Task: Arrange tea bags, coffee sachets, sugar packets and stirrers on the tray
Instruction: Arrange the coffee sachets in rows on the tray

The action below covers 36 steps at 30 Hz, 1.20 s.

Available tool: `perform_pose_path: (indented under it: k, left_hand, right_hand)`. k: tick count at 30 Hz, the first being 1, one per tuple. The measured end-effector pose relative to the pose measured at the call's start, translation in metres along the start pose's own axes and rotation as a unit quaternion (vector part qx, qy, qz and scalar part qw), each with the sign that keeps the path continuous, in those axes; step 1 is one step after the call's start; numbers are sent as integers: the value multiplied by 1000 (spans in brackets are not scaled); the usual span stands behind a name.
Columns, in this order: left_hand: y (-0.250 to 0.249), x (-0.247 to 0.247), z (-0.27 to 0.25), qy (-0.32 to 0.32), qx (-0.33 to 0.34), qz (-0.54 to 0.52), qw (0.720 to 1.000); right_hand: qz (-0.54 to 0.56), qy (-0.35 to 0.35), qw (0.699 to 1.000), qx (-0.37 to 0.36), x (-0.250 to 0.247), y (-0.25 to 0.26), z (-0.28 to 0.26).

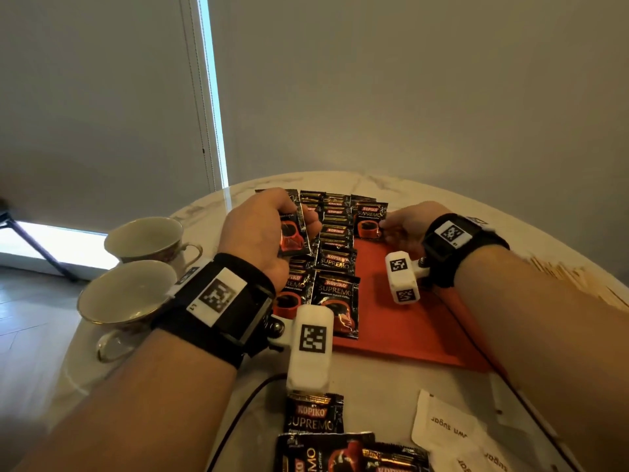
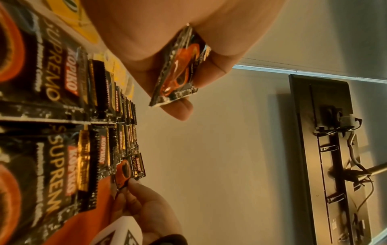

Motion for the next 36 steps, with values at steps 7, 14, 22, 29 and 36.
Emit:
perform_pose_path:
  k: [7, 14, 22, 29, 36]
  left_hand:
    - [0, 0, 0, -3, -15, 10, 1000]
    - [1, -1, 3, 6, -13, 8, 1000]
    - [4, -1, 7, 13, -9, 25, 1000]
    - [8, 5, 8, 24, 23, 92, 995]
    - [6, 6, 3, 34, 26, 67, 997]
  right_hand:
    - [-52, 3, 999, 1, 3, -1, 10]
    - [-70, 2, 997, 11, 3, -2, 14]
    - [45, -22, 999, 12, -2, -4, 12]
    - [120, 194, 971, -76, 28, 30, -77]
    - [57, 283, 944, -159, 58, 45, -109]
Point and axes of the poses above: each hand's wrist, its own z-axis towards the middle knuckle, its own x-axis out of the palm, y = z × x, the point moved 6 cm from there along z, towards the middle knuckle, and after that the axes turned 7 degrees about -x, right-handed, at the moved point
